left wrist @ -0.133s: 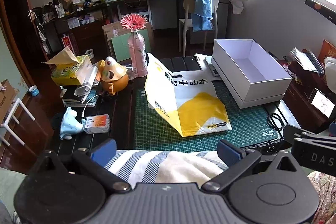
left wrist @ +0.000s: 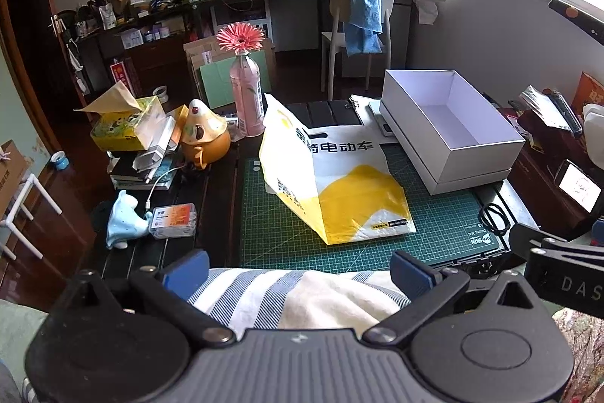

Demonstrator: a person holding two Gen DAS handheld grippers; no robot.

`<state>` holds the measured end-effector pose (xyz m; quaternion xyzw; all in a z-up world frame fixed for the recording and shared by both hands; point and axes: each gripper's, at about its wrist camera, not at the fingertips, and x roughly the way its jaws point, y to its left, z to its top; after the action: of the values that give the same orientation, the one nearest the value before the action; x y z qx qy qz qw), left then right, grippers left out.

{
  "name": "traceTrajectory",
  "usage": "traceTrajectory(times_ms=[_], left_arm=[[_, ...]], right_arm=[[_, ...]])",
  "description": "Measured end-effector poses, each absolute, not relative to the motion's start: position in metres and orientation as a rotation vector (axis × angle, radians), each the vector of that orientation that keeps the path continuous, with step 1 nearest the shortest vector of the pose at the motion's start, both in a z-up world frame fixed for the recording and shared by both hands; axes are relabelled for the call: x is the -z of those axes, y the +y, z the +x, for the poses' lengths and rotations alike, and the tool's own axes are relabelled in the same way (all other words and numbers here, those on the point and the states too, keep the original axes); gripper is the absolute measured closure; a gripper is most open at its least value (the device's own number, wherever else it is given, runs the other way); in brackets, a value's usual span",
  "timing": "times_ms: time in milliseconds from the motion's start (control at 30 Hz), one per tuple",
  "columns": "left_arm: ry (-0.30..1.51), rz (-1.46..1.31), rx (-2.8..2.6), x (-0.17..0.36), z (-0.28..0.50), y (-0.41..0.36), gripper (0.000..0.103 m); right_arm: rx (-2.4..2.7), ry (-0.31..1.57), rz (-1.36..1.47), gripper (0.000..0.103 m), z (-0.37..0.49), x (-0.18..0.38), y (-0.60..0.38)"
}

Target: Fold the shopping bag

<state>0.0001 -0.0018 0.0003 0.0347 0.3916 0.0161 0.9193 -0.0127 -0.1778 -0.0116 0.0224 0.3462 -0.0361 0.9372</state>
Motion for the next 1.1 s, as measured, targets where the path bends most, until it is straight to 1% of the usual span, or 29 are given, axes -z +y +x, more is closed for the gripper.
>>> traceTrajectory(times_ms=[1067, 1100], left_arm=[[0.777, 0.097, -0.022, -0.0015, -0.0024, -0.0026, 0.000], [0.776, 0.098, -0.023, -0.0016, -0.0023, -0.0030, 0.000]], right_arm=[[0.072, 0.703, 0.042, 0.001, -0.0138, 0.0175, -0.1761], [0.074, 0.704, 0.050, 0.001, -0.0122, 0.0117, -0.1817]])
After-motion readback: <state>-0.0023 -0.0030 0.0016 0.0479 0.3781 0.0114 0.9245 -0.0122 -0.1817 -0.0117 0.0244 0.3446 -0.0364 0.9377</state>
